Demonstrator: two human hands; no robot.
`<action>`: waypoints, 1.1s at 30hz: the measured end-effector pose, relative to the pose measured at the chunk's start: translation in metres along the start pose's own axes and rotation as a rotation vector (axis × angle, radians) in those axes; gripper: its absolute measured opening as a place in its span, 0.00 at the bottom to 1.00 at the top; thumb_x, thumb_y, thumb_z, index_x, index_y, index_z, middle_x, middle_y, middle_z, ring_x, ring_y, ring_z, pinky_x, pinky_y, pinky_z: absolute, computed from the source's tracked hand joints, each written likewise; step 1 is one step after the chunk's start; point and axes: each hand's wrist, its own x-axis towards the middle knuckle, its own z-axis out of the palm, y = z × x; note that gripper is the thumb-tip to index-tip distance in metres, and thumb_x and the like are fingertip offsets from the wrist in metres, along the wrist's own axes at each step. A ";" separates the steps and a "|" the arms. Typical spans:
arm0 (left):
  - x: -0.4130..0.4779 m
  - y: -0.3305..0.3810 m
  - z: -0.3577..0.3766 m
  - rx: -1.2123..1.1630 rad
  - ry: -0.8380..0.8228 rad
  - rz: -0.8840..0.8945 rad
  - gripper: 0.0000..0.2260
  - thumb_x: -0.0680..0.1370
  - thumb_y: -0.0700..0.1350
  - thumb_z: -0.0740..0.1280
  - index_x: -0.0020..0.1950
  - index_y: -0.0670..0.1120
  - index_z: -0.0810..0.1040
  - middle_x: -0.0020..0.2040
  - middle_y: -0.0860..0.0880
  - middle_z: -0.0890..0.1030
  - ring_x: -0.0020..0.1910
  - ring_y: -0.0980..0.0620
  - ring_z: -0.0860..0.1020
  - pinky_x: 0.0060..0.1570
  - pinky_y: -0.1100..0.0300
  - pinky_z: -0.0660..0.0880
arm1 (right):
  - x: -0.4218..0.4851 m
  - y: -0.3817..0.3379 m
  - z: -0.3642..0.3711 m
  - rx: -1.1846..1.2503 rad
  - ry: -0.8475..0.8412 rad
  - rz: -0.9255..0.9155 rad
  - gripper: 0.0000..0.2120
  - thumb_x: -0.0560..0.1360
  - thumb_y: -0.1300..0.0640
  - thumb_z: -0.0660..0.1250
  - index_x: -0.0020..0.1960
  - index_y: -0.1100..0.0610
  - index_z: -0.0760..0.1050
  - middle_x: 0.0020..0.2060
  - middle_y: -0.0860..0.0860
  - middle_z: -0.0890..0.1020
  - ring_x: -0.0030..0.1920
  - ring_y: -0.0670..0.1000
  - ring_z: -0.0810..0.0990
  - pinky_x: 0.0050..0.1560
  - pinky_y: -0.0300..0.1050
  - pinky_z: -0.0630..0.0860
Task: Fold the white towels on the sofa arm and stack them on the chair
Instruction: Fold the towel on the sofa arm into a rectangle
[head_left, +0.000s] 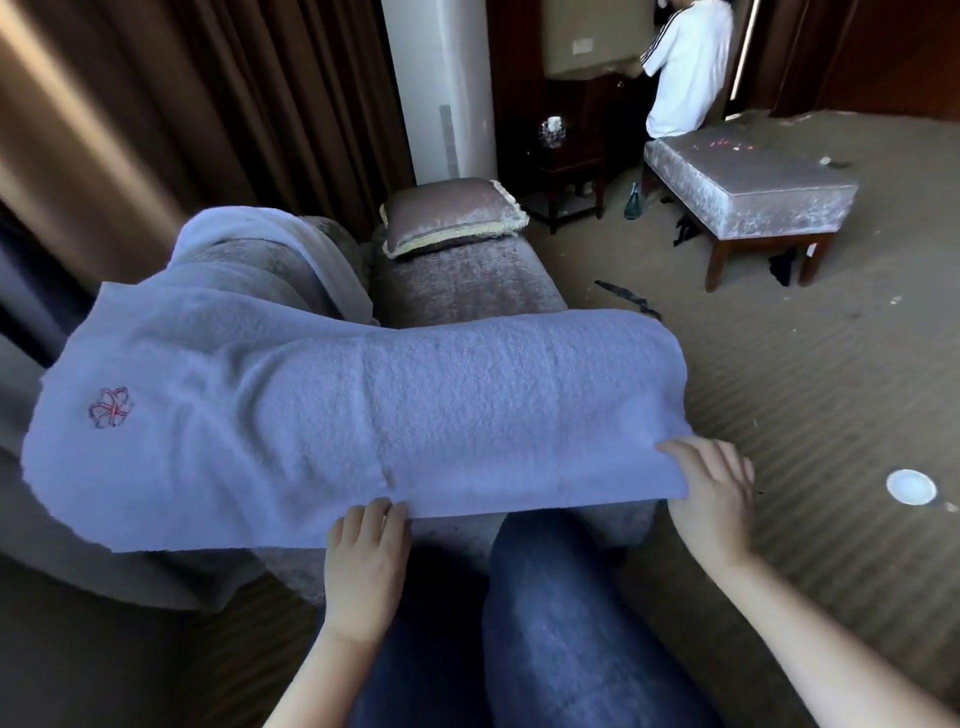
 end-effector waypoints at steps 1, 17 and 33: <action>0.004 0.000 -0.003 -0.019 -0.007 -0.032 0.07 0.73 0.38 0.63 0.48 0.42 0.78 0.45 0.44 0.78 0.38 0.42 0.73 0.37 0.50 0.69 | 0.005 0.008 -0.007 0.004 0.004 0.003 0.23 0.60 0.69 0.62 0.52 0.59 0.82 0.48 0.54 0.82 0.49 0.55 0.74 0.48 0.46 0.64; 0.115 -0.023 -0.104 -0.306 0.004 -0.104 0.11 0.80 0.50 0.61 0.48 0.45 0.79 0.44 0.53 0.82 0.39 0.54 0.77 0.29 0.63 0.68 | 0.103 0.013 -0.062 0.540 -0.290 0.256 0.09 0.78 0.49 0.62 0.38 0.43 0.71 0.29 0.46 0.70 0.32 0.43 0.66 0.34 0.35 0.64; 0.275 -0.084 -0.032 -0.067 -0.196 0.204 0.16 0.78 0.53 0.55 0.46 0.47 0.81 0.34 0.51 0.81 0.30 0.48 0.78 0.26 0.64 0.61 | 0.226 0.019 0.038 0.147 -0.479 0.348 0.21 0.80 0.52 0.62 0.32 0.56 0.59 0.25 0.53 0.66 0.27 0.53 0.65 0.29 0.48 0.54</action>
